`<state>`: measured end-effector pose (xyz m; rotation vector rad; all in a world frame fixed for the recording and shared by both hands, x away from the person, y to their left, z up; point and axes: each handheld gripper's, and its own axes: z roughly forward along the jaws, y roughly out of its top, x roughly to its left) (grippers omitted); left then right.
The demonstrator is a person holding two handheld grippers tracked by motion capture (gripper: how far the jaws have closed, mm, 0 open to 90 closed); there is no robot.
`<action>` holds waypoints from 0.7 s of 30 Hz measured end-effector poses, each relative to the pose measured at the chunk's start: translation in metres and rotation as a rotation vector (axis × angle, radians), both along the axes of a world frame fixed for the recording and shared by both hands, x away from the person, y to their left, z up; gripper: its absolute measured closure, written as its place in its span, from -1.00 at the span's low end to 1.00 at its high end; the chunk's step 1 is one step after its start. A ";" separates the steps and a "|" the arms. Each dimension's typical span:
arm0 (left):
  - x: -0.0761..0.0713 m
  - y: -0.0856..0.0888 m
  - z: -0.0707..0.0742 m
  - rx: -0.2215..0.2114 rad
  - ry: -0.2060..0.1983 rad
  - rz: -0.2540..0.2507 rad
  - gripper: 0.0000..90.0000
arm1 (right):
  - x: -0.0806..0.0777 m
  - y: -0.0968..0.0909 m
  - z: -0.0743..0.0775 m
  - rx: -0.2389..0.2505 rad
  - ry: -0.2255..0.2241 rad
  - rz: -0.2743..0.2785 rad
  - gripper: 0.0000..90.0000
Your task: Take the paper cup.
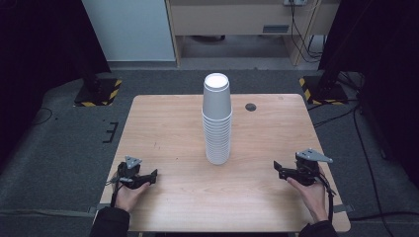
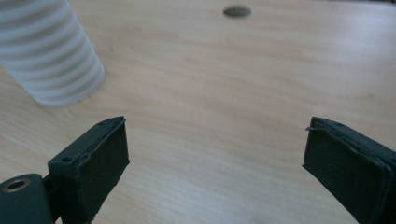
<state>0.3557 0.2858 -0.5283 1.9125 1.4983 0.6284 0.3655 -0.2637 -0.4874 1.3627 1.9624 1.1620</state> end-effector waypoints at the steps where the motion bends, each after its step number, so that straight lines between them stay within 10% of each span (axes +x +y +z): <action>1: 0.001 0.000 -0.001 0.006 0.006 -0.004 -0.71 | 0.000 0.000 0.006 0.019 -0.021 0.000 -0.85; 21: 0.002 0.000 -0.008 0.015 0.010 -0.005 -0.85 | -0.007 0.020 0.079 0.128 -0.217 0.073 -0.80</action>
